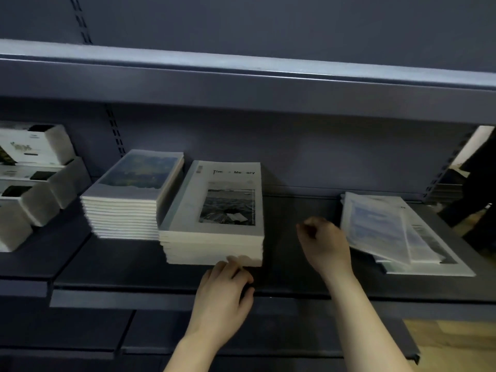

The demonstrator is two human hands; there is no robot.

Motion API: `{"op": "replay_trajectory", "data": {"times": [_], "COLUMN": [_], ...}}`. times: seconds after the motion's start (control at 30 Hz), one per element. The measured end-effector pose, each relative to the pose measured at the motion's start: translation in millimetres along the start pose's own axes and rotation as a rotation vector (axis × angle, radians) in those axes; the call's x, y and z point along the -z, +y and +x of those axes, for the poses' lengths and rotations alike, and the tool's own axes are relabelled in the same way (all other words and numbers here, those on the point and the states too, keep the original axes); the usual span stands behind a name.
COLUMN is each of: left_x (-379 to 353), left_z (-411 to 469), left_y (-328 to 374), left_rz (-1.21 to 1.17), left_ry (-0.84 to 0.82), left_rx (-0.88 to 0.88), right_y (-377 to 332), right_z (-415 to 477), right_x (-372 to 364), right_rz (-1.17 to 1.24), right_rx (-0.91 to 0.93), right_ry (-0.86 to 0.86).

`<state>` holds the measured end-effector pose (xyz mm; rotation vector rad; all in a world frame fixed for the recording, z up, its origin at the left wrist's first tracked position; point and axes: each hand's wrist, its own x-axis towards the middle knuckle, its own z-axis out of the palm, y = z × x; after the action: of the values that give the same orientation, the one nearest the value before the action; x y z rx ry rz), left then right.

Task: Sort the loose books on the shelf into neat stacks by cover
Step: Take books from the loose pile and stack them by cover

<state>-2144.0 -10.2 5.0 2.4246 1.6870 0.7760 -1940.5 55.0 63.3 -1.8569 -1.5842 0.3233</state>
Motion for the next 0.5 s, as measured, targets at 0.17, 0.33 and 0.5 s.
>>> {"op": "replay_trajectory", "data": {"times": [0.17, 0.33, 0.5], "left_x": [-24, -45, -63], "left_z": [21, 45, 60], "left_y": [44, 78, 104], "left_rz": [-0.055, -0.051, -0.024], "left_ry": [-0.022, -0.05, -0.046], "left_rx": [-0.043, -0.045, -0.025], "right_y": [52, 106, 144], "right_z": [11, 22, 31], "right_x": [40, 74, 97], "right_rz": [-0.104, -0.148, -0.179], "right_rx": [-0.09, -0.153, -0.217], "right_ry": [0.022, 0.093, 0.094]}}
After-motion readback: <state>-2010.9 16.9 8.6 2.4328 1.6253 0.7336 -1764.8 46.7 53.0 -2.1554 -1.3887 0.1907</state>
